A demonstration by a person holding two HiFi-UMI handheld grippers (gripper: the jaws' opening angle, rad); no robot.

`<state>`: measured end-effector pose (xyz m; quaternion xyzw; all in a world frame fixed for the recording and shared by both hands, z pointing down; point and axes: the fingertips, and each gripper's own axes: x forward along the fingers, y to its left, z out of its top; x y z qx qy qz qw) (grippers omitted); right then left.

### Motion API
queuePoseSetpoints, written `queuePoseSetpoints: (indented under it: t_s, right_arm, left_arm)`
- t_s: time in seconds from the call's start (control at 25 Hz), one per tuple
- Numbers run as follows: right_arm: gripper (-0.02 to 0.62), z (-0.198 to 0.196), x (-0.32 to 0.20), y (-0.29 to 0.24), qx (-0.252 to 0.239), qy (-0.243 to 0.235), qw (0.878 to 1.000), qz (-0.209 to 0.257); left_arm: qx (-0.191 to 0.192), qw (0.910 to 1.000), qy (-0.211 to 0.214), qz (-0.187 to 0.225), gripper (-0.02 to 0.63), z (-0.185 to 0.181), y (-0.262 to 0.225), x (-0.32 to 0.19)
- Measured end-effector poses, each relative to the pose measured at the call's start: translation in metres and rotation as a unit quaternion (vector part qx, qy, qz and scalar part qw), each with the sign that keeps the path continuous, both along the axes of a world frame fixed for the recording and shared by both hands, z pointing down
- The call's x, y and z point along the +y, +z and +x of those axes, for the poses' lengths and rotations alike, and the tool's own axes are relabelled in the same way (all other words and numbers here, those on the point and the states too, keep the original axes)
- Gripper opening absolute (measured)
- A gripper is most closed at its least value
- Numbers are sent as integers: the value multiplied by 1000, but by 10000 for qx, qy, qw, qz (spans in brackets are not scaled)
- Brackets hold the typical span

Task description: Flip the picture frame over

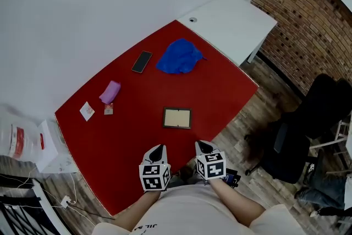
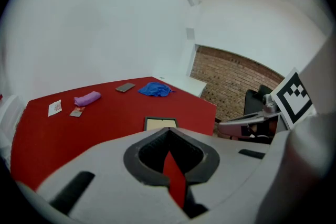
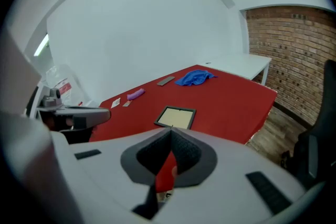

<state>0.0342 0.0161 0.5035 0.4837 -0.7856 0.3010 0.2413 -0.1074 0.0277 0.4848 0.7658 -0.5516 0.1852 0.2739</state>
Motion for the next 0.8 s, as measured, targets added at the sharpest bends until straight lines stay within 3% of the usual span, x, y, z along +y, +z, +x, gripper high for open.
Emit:
queuePoseSetpoints:
  t_s: [0.8]
  right_arm:
    - [3, 8, 27, -15, -76, 43, 9999, 133]
  left_arm:
    - [30, 9998, 181, -8, 6, 17, -10, 21]
